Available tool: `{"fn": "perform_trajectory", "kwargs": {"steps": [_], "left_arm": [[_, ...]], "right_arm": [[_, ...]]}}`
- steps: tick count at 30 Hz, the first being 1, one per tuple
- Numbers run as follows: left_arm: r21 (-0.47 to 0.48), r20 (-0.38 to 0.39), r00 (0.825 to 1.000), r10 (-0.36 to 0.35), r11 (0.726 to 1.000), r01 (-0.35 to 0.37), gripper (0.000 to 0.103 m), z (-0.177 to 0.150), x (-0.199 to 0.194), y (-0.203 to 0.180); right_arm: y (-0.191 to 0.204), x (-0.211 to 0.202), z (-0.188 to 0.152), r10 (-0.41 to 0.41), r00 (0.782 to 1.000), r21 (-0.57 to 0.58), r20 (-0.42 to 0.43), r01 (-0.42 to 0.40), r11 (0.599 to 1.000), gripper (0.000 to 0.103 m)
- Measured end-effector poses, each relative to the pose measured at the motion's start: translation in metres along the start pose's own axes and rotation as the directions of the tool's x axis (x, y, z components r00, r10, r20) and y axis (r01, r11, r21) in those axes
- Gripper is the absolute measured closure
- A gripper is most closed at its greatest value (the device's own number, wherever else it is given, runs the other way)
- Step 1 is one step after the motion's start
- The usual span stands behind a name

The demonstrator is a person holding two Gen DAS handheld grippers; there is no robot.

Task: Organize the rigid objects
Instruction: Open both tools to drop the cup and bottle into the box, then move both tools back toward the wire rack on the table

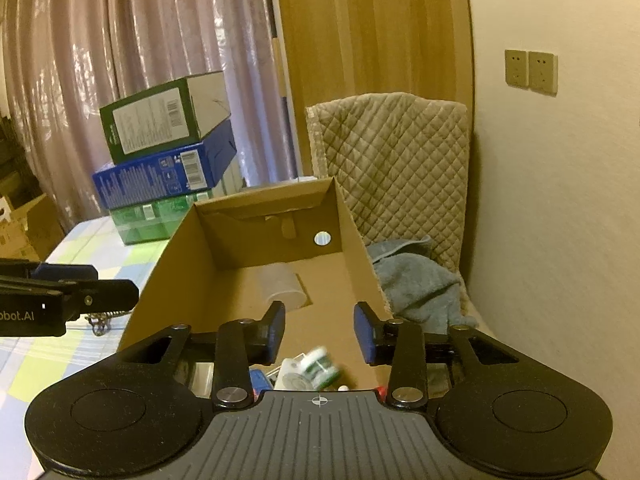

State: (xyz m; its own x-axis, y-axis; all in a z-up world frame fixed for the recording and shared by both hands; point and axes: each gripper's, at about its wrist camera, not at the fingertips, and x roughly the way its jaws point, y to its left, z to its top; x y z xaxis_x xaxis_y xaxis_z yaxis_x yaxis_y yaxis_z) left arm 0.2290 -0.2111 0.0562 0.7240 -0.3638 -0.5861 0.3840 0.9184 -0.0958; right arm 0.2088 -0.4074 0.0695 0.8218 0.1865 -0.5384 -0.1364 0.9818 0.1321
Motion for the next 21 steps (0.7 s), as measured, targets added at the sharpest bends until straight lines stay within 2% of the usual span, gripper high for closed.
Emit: {"fn": "perform_trajectory", "kwargs": {"steps": [10, 21], "left_arm": [[-0.018, 0.021, 1.000, 0.005, 1.000, -0.005, 0.041, -0.005, -0.028, 0.009], [-0.060, 0.056, 0.997, 0.049, 0.997, -0.045, 0.036, -0.027, -0.087, 0.046]], "right_arm": [[0.016, -0.027, 0.009, 0.004, 0.999, -0.024, 0.038, -0.003, 1.000, 0.063], [0.066, -0.070, 0.007, 0.056, 0.994, -0.024, 0.097, -0.054, 0.998, 0.056]]}}
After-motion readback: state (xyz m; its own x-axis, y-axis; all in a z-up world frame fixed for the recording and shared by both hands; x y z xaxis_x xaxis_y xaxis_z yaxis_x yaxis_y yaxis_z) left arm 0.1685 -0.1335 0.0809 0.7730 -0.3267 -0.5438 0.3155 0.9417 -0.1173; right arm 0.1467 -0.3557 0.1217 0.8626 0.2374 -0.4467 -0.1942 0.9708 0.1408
